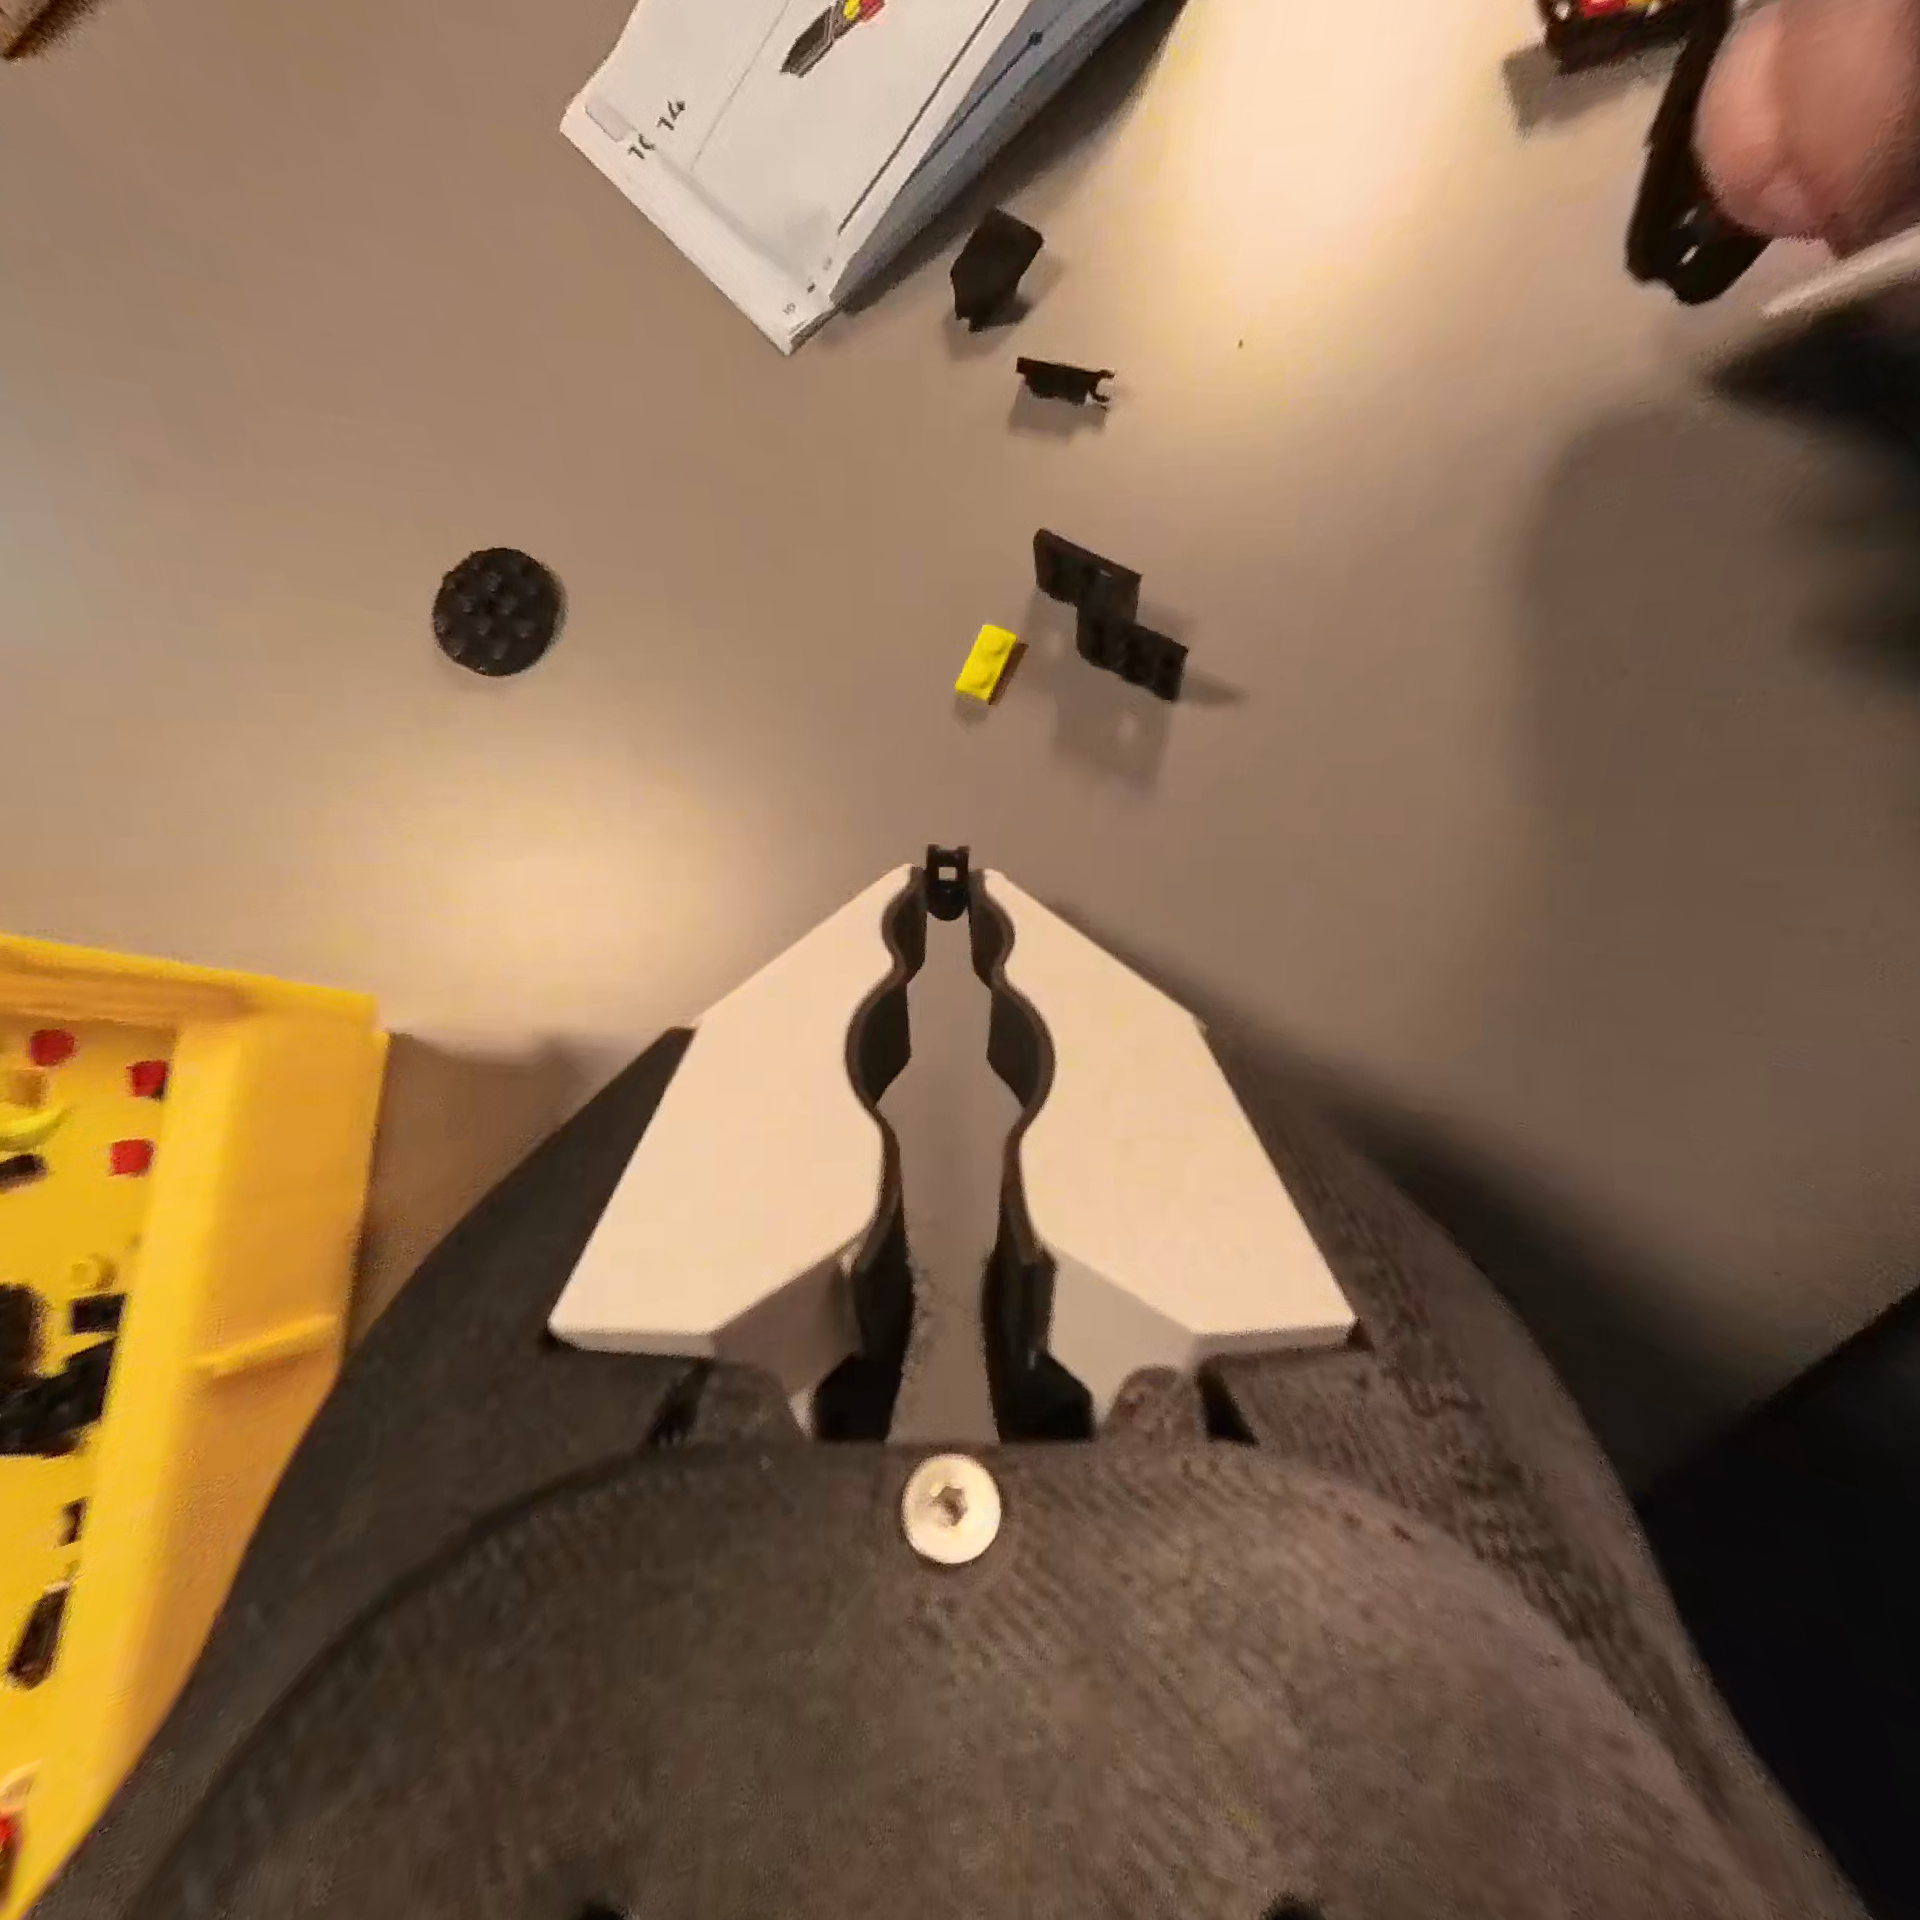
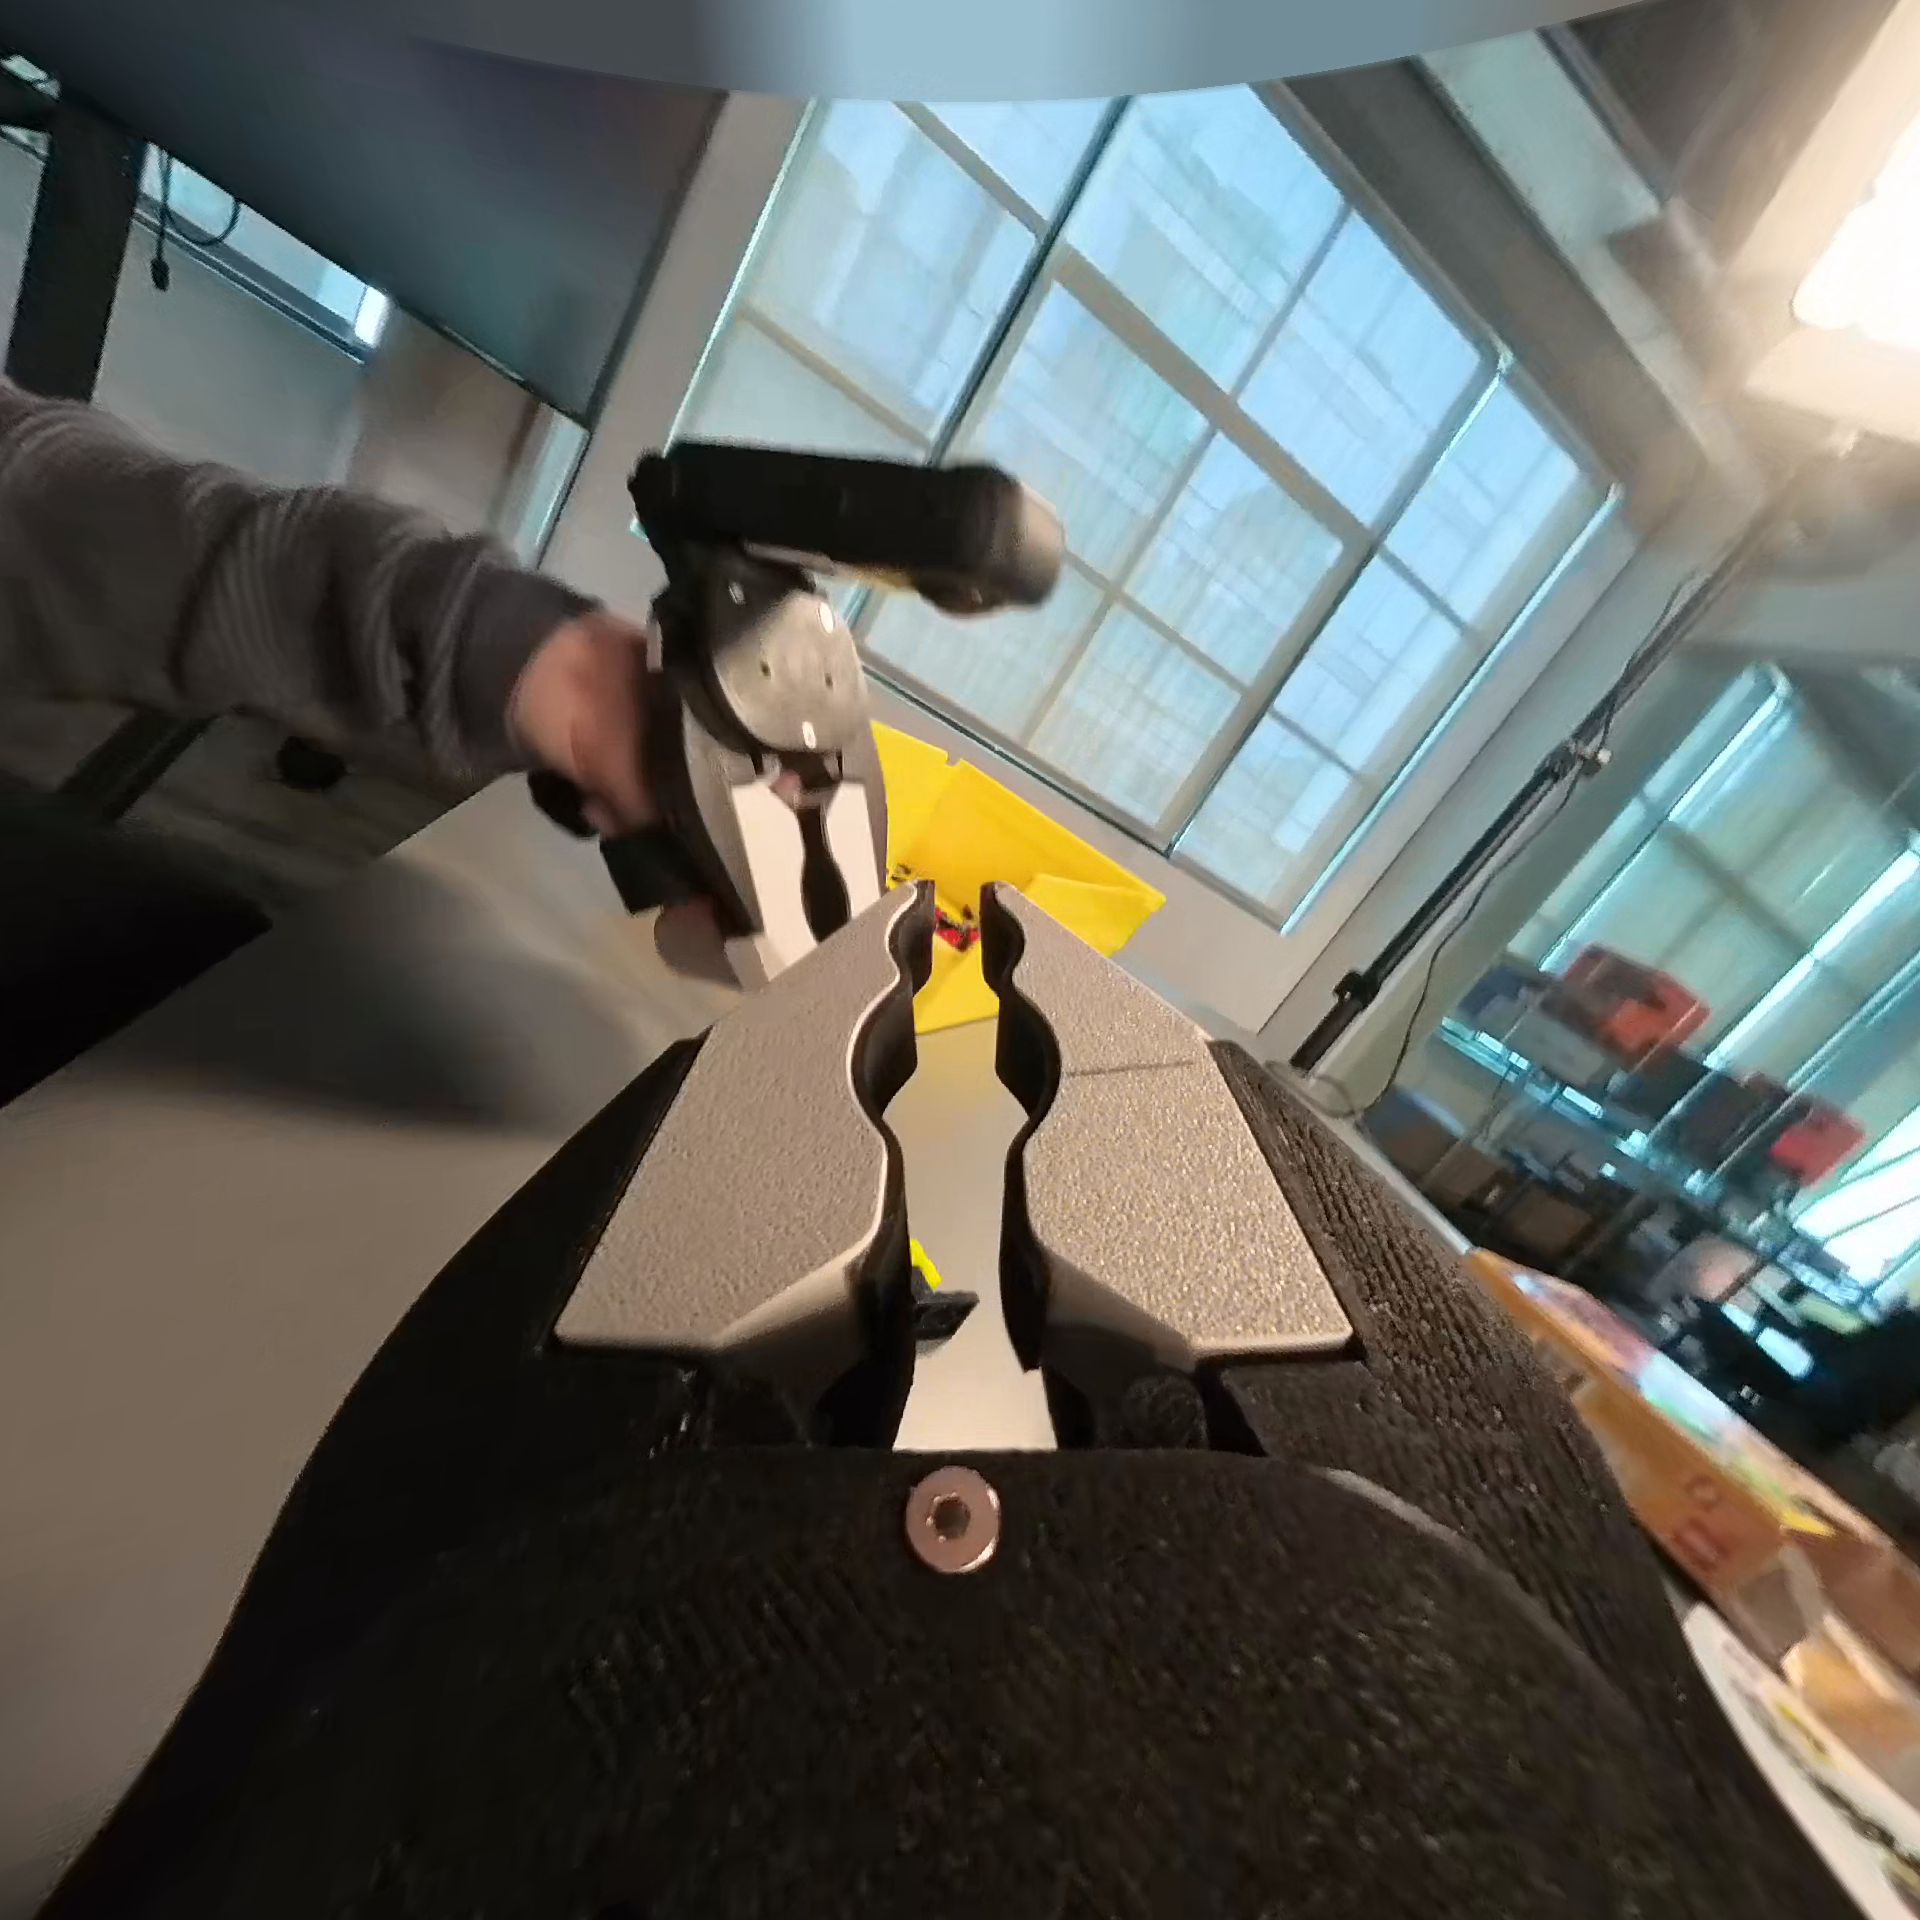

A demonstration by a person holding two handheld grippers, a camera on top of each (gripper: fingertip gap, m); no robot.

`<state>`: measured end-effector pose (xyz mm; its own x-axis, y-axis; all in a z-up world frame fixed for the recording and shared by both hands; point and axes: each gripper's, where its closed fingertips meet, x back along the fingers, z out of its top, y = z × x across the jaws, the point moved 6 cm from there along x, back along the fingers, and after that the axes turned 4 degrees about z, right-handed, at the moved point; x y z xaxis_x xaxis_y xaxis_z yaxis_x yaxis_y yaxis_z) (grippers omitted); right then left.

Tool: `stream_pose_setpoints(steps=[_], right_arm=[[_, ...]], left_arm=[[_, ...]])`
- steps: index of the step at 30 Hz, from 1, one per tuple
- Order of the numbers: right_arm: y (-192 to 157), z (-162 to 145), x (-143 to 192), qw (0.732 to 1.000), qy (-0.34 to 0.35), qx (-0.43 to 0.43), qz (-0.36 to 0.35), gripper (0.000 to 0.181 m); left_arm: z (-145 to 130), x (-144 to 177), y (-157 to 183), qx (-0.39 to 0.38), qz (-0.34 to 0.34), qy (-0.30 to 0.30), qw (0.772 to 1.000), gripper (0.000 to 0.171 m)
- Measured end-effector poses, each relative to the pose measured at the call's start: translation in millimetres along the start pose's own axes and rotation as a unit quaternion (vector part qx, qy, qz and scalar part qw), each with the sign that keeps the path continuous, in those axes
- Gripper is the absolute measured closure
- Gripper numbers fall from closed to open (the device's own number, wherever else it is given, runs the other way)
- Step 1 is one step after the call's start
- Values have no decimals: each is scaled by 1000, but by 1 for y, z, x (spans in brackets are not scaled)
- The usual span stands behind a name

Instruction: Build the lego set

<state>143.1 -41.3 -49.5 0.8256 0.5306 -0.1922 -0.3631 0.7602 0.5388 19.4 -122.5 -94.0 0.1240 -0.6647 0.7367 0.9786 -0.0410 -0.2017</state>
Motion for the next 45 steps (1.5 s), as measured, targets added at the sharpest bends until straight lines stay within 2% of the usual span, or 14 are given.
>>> stream_pose_setpoints(steps=[3, 6, 11, 15, 18, 20, 22, 25, 28, 32, 35, 37, 45], right_arm=[[-5, 3, 1, 1000, -1, 28, 2, 176], [-11, 6, 2, 999, 2, 50, 10, 176], [-9, 6, 4, 999, -1, 50, 3, 176], [-10, 7, 5, 999, -2, 54, 5, 177], [-8, 7, 6, 999, -2, 50, 2, 176], [-7, 6, 7, 999, -2, 45, 0, 176], [-7, 6, 7, 999, -2, 44, 1, 176], [-7, 6, 6, 999, -5, 45, 2, 176], [-4, 3, 6, 999, -11, 38, -2, 175], [-1, -2, 6, 999, -27, 25, -7, 174], [3, -6, 5, 999, -36, 14, -12, 173], [4, -8, 5, 999, -40, 8, -12, 172], [5, -12, 3, 999, -52, 3, -13, 171]], left_arm=[[0, -7, 3, 23, -15, -3, 1000, 164], [-9, -16, 0, 23, 12, -51, 998, 156], [2, -15, 5, 27, 15, -14, 999, 140], [14, 26, -15, 31, 80, 76, 993, 136], [10, 78, -61, 62, 191, 123, 972, 139], [2, 109, -98, 88, 248, 115, 958, 145], [-8, 121, -130, 84, 247, 55, 964, 146], [-26, 114, -174, 52, 219, -94, 970, 149], [-48, 96, -203, 49, 170, -249, 952, 145], [-74, 72, -222, 56, 90, -375, 921, 142], [-94, 58, -223, 40, 5, -441, 896, 130], [-107, 55, -231, 12, 9, -478, 878, 130], [-122, 44, -242, -44, 17, -535, 844, 132]])
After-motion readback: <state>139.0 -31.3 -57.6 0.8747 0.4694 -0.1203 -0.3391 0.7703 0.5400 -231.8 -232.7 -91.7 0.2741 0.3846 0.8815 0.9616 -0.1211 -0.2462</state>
